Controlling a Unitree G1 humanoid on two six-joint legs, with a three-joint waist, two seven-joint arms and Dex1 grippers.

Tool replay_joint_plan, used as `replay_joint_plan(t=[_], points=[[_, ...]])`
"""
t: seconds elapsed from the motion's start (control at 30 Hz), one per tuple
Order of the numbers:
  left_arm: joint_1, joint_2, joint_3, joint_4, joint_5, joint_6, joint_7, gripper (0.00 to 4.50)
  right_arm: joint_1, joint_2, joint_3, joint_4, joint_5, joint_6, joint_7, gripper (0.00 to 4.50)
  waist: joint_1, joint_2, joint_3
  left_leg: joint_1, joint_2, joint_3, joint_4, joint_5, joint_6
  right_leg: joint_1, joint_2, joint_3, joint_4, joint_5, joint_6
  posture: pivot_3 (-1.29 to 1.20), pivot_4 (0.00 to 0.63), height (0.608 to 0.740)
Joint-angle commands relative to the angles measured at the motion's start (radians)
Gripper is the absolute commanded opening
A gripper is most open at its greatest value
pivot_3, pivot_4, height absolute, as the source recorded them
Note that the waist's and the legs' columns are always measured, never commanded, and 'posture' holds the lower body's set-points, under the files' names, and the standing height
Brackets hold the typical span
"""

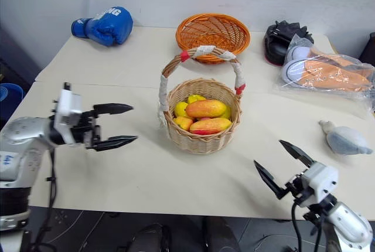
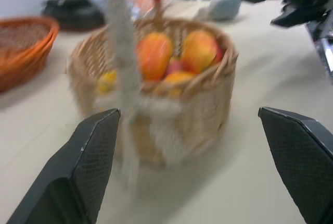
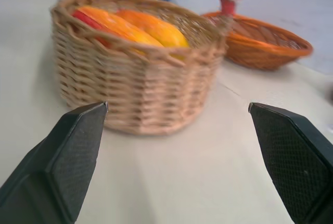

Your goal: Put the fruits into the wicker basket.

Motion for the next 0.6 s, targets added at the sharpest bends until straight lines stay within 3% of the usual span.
replay_joint_plan(t=[0.03,0.2,0.43,0.6], points=[[0.018,0.095,0.123,0.074,-0.086,0.102,-0.058,4.47,0.028,-0.038,-0.085,0.067,0.049,-0.039,0.068,4.50,0.000,0.000,0.000,0.000,0.000,0.000,0.000,0.000,0.000,0.000,-0.001,0.000,0.000,0.000,0.000,0.00,0.150,0.740],[0.037,0.117,0.135,0.118,-0.075,0.082,-0.099,4.47,-0.080,-0.098,-0.097,0.134,0.081,-0.017,0.112,4.50,-0.001,0.001,0.000,0.001,-0.001,0.001,0.000,-0.001,0.001,0.000,-0.002,-0.001,0.000,0.000,0.000,0.00,0.150,0.740],[-0.009,0.026,0.095,0.033,-0.133,0.145,-0.045,4.47,-0.568,-0.239,0.075,0.154,0.154,0.294,0.144,4.50,-0.024,0.003,0.002,0.001,0.000,0.001,-0.001,0.001,0.000,-0.001,0.000,0.000,0.001,0.004,-0.002,0.00,0.150,0.740],[-0.037,-0.017,0.061,-0.003,-0.144,0.160,-0.029,4.47,-0.942,-0.251,0.226,0.411,0.094,0.440,0.252,4.50,-0.023,0.005,0.003,-0.002,0.002,0.001,-0.002,0.002,-0.002,-0.005,0.002,-0.001,0.000,0.002,-0.004,0.00,0.150,0.740]])
